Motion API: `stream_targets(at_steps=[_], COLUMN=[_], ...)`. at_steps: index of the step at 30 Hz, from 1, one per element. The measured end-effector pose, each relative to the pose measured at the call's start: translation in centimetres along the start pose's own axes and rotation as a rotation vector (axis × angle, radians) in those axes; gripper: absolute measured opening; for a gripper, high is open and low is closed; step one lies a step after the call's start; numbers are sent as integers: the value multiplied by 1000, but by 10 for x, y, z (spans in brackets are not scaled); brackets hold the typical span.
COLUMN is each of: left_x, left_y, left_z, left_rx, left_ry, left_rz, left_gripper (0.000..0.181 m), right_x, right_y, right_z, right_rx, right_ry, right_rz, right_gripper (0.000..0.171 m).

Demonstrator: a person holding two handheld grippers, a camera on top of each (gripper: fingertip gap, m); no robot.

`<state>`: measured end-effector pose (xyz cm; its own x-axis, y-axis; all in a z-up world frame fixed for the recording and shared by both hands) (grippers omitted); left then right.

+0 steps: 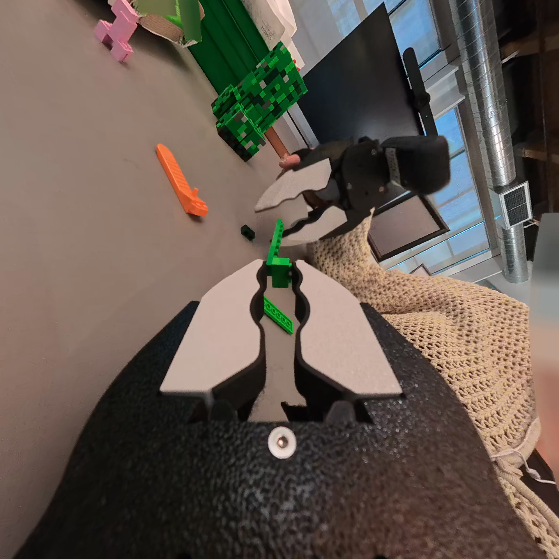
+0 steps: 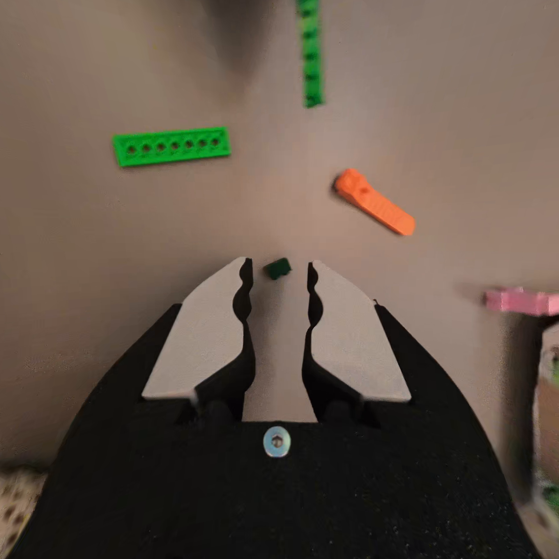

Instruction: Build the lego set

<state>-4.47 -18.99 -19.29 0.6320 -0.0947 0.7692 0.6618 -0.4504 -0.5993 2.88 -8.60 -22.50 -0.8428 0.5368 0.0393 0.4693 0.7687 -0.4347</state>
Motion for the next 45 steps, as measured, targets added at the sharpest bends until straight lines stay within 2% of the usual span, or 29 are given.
stream_targets(at_steps=[3,6,10,21,26,30,33,34,36,38,40,45], left_x=[1,6,8,11,12,12,12,13,13,13,13,13], left_y=[1,2,4,-2,0,0,0,1,1,2,2,3], left_z=[0,2,4,1,3,3,4,4,5,5,5,6], left_rx=[-1,-7,-14,44,40,42,45,43,40,38,36,31], left_ry=[1,41,52,72,64,61,62,63,62,60,60,60], left_rz=[2,-24,-27,-19,-4,-6,-13,-14,-11,-8,-7,-6], left_gripper=[15,15,15,15,15,15,15,15,15,15,15,15], right_x=[15,7,-1,-4,-5,-2,5,3,-8,-11,-12,-14], right_y=[4,4,15,17,12,15,17,16,17,21,22,19], right_z=[-7,-12,-5,14,17,11,-4,-3,4,6,4,5], right_rx=[298,547,491,386,368,213,-20,-98,-259,-412,-489,-584], right_ry=[151,141,195,241,217,362,571,581,559,557,496,323], right_rz=[254,443,452,537,540,299,-50,-198,-508,-723,-820,-909], right_gripper=[29,26,29,24,8,6,6,6,6,5,5,6])
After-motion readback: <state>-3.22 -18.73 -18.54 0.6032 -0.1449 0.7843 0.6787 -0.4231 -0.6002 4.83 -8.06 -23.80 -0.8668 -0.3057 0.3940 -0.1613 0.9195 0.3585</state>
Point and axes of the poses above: each gripper's, where its closed fingertips meet, z out along the fingers, y out of its underside, x = y × z across the jaws, the point moved 1 cm from there along -z, back along the fingers, and after that the axes turned 12 degrees about -y, right-handed, at the moved point
